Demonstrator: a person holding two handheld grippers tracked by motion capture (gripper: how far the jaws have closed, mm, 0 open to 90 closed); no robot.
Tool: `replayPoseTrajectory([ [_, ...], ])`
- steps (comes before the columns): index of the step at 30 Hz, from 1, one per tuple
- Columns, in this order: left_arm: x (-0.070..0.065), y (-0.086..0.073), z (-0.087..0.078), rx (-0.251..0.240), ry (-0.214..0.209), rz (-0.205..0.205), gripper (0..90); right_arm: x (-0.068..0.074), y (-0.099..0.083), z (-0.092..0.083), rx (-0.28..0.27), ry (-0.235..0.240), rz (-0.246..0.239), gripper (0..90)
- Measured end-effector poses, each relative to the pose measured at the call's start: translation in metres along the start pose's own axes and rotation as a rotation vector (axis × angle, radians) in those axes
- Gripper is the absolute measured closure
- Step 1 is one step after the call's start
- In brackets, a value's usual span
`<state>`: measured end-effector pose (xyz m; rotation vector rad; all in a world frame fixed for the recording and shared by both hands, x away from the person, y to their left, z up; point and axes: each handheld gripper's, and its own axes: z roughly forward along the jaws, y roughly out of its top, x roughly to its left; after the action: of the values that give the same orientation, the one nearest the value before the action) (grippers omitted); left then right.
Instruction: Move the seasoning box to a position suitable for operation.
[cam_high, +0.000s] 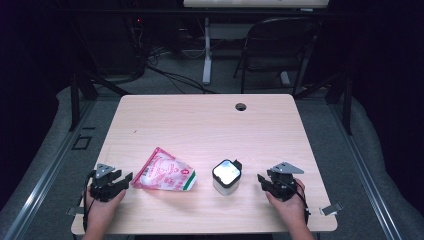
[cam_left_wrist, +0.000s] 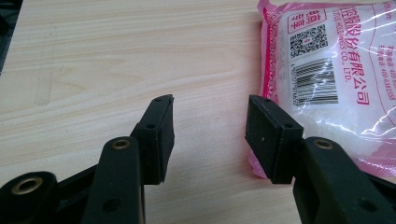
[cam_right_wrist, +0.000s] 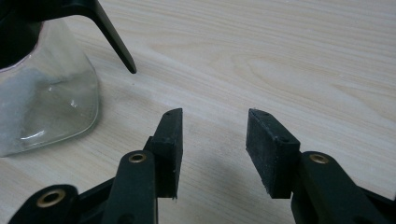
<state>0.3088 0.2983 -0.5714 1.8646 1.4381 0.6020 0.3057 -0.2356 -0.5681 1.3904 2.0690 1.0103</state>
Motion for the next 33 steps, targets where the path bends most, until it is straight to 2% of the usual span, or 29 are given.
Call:
replayPoseTrajectory([
  [7, 0.0, 0.001, -0.001, -0.016, 0.005, 0.0, 52.3, 0.002, 0.0, 0.001, 0.002, 0.011, -0.007, 56.5],
  [13, -0.004, 0.001, -0.003, -0.019, -0.019, 0.006, 54.5, 0.006, 0.002, -0.002, 0.0, 0.041, -0.002, 59.6],
  [22, -0.007, 0.001, -0.005, -0.018, -0.025, 0.013, 55.8, 0.013, 0.004, -0.006, 0.009, 0.055, -0.032, 59.1],
  [25, -0.008, 0.002, -0.005, -0.013, -0.024, 0.011, 55.8, 0.018, 0.009, -0.009, 0.019, 0.052, -0.04, 56.3],
  [33, -0.011, 0.002, -0.008, -0.014, -0.03, 0.014, 55.9, 0.028, 0.029, -0.02, -0.001, 0.057, -0.059, 57.8],
])
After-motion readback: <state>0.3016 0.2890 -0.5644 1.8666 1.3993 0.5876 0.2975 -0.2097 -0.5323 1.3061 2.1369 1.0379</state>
